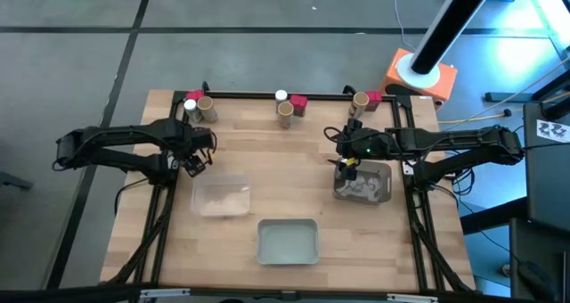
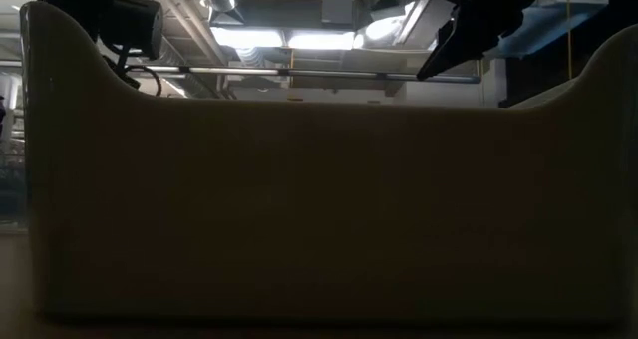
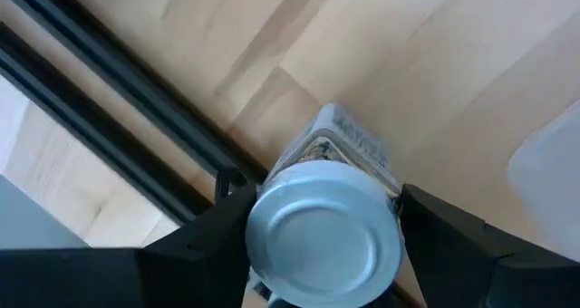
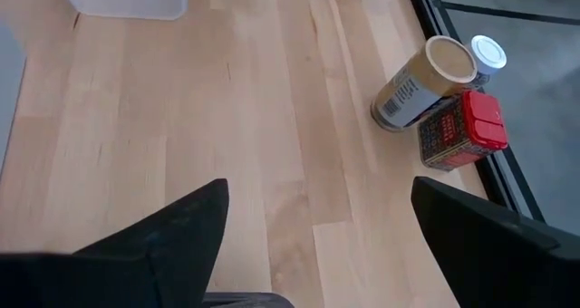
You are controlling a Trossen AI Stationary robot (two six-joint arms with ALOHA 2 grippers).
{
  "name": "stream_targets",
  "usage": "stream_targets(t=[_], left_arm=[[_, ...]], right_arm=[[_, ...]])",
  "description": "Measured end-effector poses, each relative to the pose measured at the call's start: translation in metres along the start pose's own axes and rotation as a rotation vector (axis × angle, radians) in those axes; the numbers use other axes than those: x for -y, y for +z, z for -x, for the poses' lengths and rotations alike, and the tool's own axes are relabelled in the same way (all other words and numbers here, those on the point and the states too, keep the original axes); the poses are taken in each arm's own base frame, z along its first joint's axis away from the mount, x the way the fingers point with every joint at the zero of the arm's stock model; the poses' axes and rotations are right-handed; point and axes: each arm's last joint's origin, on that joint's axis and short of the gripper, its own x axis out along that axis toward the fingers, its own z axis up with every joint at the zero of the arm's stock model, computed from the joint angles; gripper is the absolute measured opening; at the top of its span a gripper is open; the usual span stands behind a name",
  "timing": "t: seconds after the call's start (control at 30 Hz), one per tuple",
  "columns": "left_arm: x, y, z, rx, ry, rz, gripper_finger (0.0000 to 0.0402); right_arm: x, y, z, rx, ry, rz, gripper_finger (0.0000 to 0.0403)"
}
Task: Sort spices by type
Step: Put the white seasoning bottle into the black bin
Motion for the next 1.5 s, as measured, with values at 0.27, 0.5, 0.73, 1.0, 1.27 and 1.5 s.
stream_targets(t=[0.27, 0.5, 0.73, 1.0, 1.27, 1.5], left_arm=[[0.004, 0.023, 0.023, 0.183, -0.075, -0.006, 0.0199], [0.006, 0.033, 0.033, 0.224, -0.096, -0.019, 0.0188], [0.010, 0.041, 0.030, 0.242, -0.101, -0.028, 0.0198], [0.018, 0.061, 0.038, 0.409, -0.150, -0.072, 0.0188], [0.032, 0.086, 0.068, 0.605, -0.208, -0.128, 0.0188], [0.062, 0.120, 0.084, 0.621, -0.219, -0.208, 0.0188]], right_arm=[[0.000, -0.005, 0.000, -0.055, -0.014, -0.008, 0.0347], [-0.006, -0.021, -0.015, -0.040, -0.003, -0.064, 0.0347], [-0.009, -0.030, -0.020, -0.062, 0.006, -0.068, 0.0347], [-0.010, -0.030, -0.020, -0.061, 0.042, -0.090, 0.0347], [-0.009, -0.032, -0.015, -0.065, 0.046, -0.107, 0.0347], [-0.015, -0.030, 0.014, 0.019, 0.025, -0.117, 0.0347]])
